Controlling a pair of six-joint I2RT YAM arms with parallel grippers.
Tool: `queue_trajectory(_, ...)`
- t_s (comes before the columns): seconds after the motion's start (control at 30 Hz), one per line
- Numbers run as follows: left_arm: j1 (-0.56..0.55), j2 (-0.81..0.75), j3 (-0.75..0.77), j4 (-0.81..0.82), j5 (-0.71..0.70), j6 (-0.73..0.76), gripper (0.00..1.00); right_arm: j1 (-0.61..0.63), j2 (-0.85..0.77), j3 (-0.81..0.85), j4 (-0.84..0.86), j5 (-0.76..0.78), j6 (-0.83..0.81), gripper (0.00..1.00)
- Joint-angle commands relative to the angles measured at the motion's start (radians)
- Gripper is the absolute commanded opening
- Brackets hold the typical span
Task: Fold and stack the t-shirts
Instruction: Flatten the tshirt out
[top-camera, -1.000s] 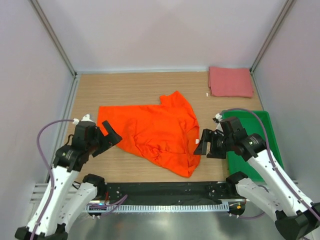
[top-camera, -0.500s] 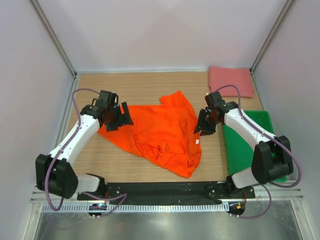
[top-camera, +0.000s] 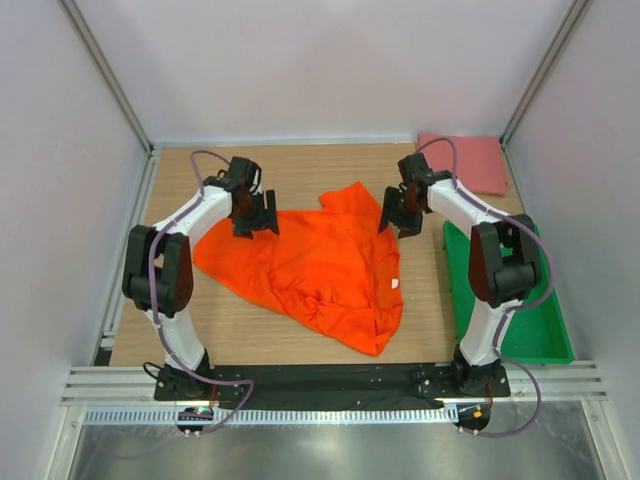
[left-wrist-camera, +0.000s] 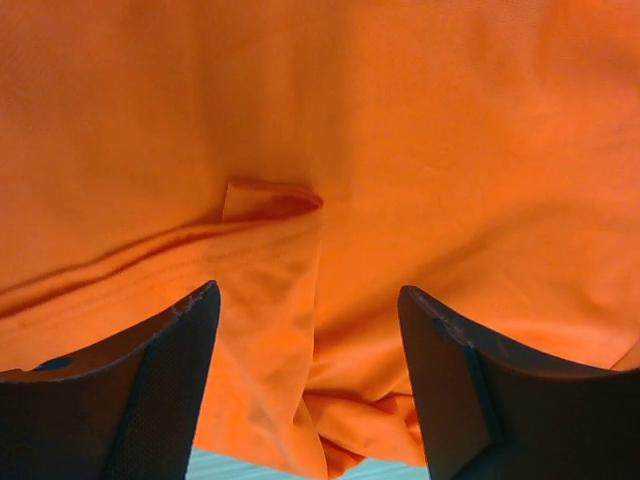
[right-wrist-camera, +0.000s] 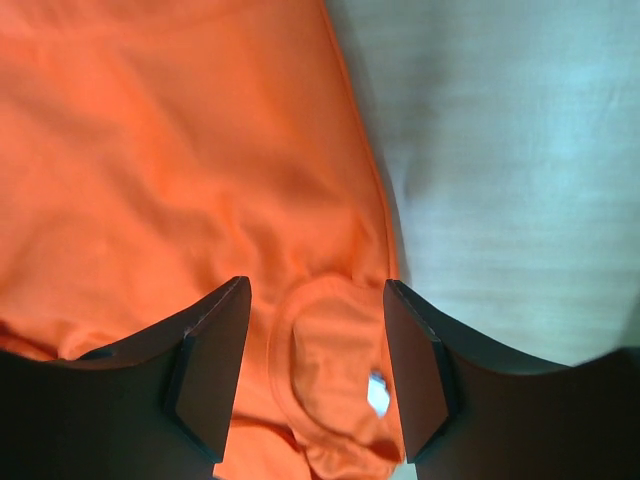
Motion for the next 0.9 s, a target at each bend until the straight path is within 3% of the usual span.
queue_trajectory(0.0,-0.004,0.047,0.06,-0.003,0.036,0.036,0.72,-0.008,0.06,0.113,0.002,0.044,-0.065,0.62)
queue_trajectory(0.03,-0.007,0.056,0.053,0.0,0.046,0.031,0.66,-0.01,0.09,0.149,-0.01,0.054,-0.068,0.62)
queue_trajectory(0.2,-0.02,0.085,0.03,0.016,0.078,0.025,0.63,-0.01,0.129,0.159,0.011,0.068,-0.069,0.62)
queue_trajectory(0.4,-0.02,0.127,0.034,0.004,0.099,0.032,0.5,-0.01,0.184,0.176,0.076,0.097,-0.06,0.61)
queue_trajectory(0.53,-0.022,0.119,0.023,-0.002,0.084,0.043,0.24,-0.011,0.224,0.203,0.096,0.11,-0.034,0.58)
queue_trajectory(0.7,-0.02,0.09,0.022,-0.014,0.047,0.049,0.09,-0.011,0.261,0.24,0.099,0.119,-0.008,0.56)
queue_trajectory(0.73,-0.022,0.082,0.02,-0.016,0.038,0.052,0.14,-0.011,0.266,0.246,0.097,0.119,-0.006,0.56)
queue_trajectory(0.77,-0.02,0.082,0.023,-0.025,0.03,0.055,0.26,-0.011,0.269,0.252,0.096,0.119,-0.006,0.56)
queue_trajectory(0.8,-0.022,0.082,0.022,-0.026,0.014,0.054,0.52,-0.011,0.275,0.261,0.091,0.119,-0.006,0.55)
queue_trajectory(0.87,-0.02,0.091,0.017,-0.019,0.01,0.055,0.58,-0.01,0.29,0.274,0.085,0.108,-0.008,0.55)
